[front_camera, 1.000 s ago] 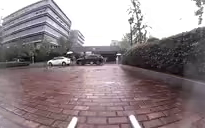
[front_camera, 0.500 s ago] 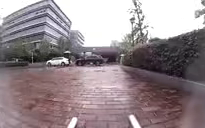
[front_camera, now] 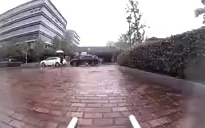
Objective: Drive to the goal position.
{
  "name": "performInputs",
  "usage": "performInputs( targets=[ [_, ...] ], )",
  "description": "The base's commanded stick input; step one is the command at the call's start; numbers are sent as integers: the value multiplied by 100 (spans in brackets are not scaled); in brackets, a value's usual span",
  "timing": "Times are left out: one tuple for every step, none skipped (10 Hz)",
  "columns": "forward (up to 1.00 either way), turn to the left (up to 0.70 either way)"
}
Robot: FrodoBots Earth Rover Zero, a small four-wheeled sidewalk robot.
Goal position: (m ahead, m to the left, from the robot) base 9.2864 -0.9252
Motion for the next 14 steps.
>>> performInputs(
  targets=[
    [70, 0],
    [70, 0],
    [70, 0],
    [70, 0],
    [70, 0],
    [70, 0],
    [70, 0],
    [70, 0],
    [70, 0],
    [70, 0],
    [70, 0],
    [70, 0],
    [70, 0],
    [70, 0]
  ],
)
